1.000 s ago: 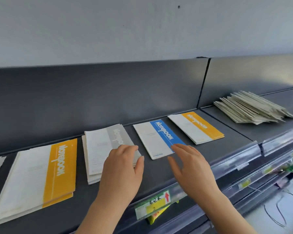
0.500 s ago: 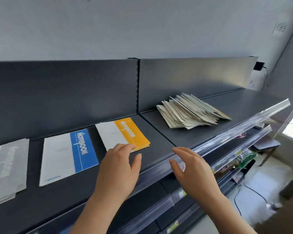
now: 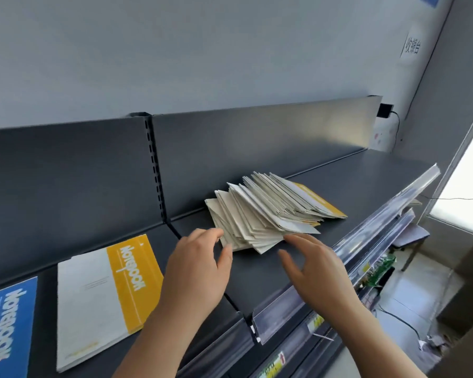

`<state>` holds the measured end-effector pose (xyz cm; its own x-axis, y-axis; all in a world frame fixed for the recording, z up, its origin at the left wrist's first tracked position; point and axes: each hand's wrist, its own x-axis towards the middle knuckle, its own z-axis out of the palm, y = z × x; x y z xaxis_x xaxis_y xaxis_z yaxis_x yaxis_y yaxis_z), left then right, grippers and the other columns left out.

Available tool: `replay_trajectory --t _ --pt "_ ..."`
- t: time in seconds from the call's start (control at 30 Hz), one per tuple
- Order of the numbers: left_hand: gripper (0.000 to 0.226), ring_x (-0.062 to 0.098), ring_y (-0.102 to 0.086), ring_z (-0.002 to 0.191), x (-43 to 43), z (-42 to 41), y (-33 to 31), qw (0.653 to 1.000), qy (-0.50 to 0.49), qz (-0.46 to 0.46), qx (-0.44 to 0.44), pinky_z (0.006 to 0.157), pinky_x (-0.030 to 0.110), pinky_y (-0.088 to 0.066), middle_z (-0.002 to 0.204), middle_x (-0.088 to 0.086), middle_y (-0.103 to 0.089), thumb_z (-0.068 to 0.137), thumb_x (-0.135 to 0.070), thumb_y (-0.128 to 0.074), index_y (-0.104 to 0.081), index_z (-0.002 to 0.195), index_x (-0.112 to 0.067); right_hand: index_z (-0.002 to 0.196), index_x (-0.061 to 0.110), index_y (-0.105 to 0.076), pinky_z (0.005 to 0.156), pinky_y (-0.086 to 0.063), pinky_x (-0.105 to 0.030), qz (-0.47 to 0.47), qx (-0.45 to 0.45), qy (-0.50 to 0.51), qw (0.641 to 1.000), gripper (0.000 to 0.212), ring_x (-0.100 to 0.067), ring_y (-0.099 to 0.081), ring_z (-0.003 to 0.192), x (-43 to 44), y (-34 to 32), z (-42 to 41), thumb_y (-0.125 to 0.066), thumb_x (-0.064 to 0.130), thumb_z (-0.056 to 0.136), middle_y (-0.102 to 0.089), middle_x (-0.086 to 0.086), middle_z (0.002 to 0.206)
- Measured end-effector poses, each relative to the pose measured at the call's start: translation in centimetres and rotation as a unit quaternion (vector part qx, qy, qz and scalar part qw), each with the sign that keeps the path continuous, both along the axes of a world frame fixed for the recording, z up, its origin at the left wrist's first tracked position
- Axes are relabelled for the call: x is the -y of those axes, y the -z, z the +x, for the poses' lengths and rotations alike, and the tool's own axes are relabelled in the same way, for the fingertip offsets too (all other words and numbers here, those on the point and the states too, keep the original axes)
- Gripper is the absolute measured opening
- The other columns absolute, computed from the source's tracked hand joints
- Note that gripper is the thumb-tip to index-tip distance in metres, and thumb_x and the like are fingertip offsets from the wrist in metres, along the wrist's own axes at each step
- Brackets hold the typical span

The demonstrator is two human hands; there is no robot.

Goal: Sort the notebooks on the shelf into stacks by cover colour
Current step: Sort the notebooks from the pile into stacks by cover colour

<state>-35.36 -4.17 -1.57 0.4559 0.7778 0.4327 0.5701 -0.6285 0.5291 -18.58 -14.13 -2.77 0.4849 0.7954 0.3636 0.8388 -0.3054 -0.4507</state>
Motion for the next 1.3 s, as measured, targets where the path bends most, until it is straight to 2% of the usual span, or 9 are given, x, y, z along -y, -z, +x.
replay_trajectory --t 0.23,0.47,0.6,0.7,0.77,0.93,1.03,1.13,1.3 --pt "0.039 0.009 -0.047 0.117 -2.3 8.1 -1.2 0.999 0.037 0.001 -0.006 0.095 0.024 -0.041 0.125 -0.012 -0.055 0.095 -0.039 -0.046 -0.052 0.130 -0.024 0.124 0.022 -0.060 0.092 -0.041 -0.026 0.019 -0.048 0.045 0.998 0.035 -0.012 -0.057 0.110 -2.1 -0.2 8.3 -0.052 0.034 0.092 -0.056 0.009 0.131" --pt "0.022 0.010 -0.054 0.095 -3.7 16.1 -0.3 0.999 0.020 -0.027 0.010 0.079 0.026 -0.048 0.100 -0.011 -0.060 0.095 -0.033 -0.047 -0.062 0.108 -0.023 0.123 0.014 -0.059 0.091 -0.040 -0.029 -0.022 -0.069 0.037 0.997 0.033 -0.020 -0.055 0.113 -5.6 1.0 18.9 -0.045 0.026 0.096 -0.057 0.000 0.130" --pt "0.020 0.007 -0.055 0.085 -4.2 20.5 -0.3 0.999 -0.022 -0.042 0.017 0.073 0.025 -0.049 0.093 -0.010 -0.063 0.095 -0.030 -0.047 -0.064 0.100 -0.022 0.090 0.010 -0.059 0.078 -0.045 -0.040 -0.091 -0.079 -0.009 0.993 0.026 -0.027 -0.057 0.090 -8.2 1.8 24.4 -0.040 0.027 0.096 -0.061 -0.004 0.095" --pt "0.024 0.014 -0.055 0.068 -4.7 23.5 -0.1 0.997 -0.057 -0.061 -0.001 0.068 0.040 -0.053 0.075 0.001 -0.063 0.093 -0.030 -0.046 -0.057 0.079 -0.014 0.077 0.008 -0.048 0.068 -0.044 -0.038 -0.130 -0.090 -0.049 0.986 0.030 -0.024 -0.052 0.075 -9.6 2.8 27.0 -0.038 0.030 0.095 -0.054 -0.003 0.077" --pt "0.027 0.017 -0.058 0.070 -4.8 25.2 0.0 0.994 -0.084 -0.073 -0.013 0.068 0.041 -0.053 0.075 0.001 -0.065 0.092 -0.033 -0.047 -0.060 0.081 -0.012 0.081 0.009 -0.050 0.071 -0.044 -0.037 -0.131 -0.091 -0.096 0.983 0.029 -0.024 -0.053 0.080 -9.8 3.0 28.0 -0.039 0.031 0.096 -0.056 -0.002 0.081" --pt "0.028 0.011 -0.058 0.068 -4.6 27.5 -0.4 0.981 -0.167 -0.099 -0.029 0.058 0.028 -0.047 0.070 -0.006 -0.063 0.086 -0.046 -0.056 -0.059 0.076 -0.020 0.132 0.025 -0.052 0.105 -0.028 -0.018 -0.110 -0.092 -0.234 0.961 0.036 -0.009 -0.040 0.130 -9.7 3.3 28.9 -0.042 0.029 0.098 -0.046 0.013 0.141" --pt "0.022 0.017 -0.059 0.069 -4.8 27.8 -0.5 0.971 -0.203 -0.126 -0.028 0.060 0.032 -0.048 0.074 -0.003 -0.063 0.084 -0.037 -0.060 -0.057 0.080 -0.015 0.131 0.032 -0.052 0.107 -0.030 -0.019 -0.084 -0.106 -0.270 0.953 0.035 -0.004 -0.039 0.131 -9.7 3.6 29.3 -0.044 0.027 0.097 -0.045 0.019 0.140" --pt "0.009 0.017 -0.058 0.073 -4.7 27.3 -0.8 0.967 -0.211 -0.140 -0.001 0.057 0.032 -0.047 0.081 -0.003 -0.062 0.088 -0.025 -0.054 -0.055 0.088 -0.016 0.126 0.031 -0.056 0.090 -0.037 -0.014 -0.060 -0.124 -0.248 0.959 0.032 -0.006 -0.050 0.117 -9.7 3.5 30.1 -0.044 0.026 0.098 -0.054 0.015 0.130" --pt "0.008 0.008 -0.049 0.065 -3.7 26.6 -1.4 0.959 -0.236 -0.145 0.055 0.048 0.023 -0.030 0.080 -0.006 -0.054 0.093 -0.014 -0.044 -0.052 0.096 -0.015 0.111 0.010 -0.060 0.084 -0.048 -0.035 -0.061 -0.109 -0.192 0.973 0.027 -0.021 -0.058 0.099 -10.1 3.4 30.4 -0.039 0.023 0.098 -0.064 -0.006 0.112"
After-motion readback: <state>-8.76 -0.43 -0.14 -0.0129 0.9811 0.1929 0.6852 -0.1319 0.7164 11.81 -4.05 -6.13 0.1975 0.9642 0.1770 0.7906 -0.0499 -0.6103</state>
